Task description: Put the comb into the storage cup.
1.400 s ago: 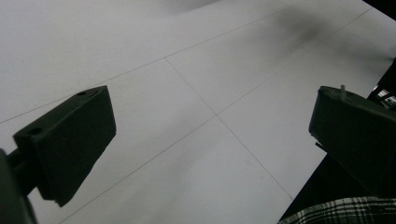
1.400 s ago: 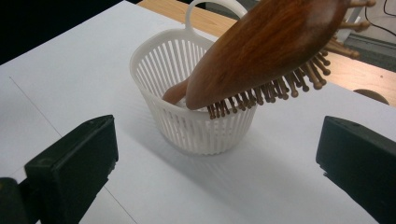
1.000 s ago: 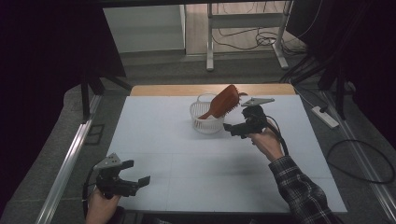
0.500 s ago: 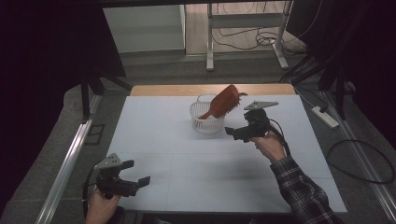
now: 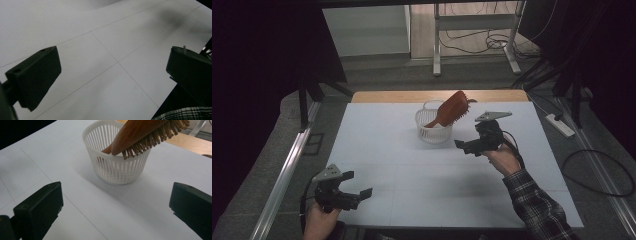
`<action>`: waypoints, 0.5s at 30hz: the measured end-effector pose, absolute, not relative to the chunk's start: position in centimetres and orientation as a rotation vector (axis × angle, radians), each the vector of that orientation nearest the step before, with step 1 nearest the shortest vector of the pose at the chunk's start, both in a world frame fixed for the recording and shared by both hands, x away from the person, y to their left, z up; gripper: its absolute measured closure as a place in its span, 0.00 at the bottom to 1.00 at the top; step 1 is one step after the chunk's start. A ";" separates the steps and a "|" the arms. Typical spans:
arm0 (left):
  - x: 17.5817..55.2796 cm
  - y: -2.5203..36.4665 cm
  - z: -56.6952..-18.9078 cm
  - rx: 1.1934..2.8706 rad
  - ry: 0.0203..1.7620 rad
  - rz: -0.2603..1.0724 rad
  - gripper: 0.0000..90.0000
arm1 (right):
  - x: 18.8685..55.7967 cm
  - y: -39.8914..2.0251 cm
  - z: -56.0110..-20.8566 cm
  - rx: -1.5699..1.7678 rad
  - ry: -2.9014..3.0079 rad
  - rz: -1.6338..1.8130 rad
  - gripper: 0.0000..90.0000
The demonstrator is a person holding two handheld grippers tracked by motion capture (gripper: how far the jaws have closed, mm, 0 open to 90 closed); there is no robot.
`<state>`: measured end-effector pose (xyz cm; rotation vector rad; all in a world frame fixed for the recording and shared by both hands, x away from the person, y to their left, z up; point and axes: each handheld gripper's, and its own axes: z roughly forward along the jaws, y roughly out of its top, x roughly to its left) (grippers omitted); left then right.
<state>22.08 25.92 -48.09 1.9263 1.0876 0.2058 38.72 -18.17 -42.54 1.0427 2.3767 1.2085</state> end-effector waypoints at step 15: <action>22.1 25.9 -48.1 1.930 1.086 0.201 0.00 | 37.6 -18.6 -43.3 1.017 2.417 1.169 0.00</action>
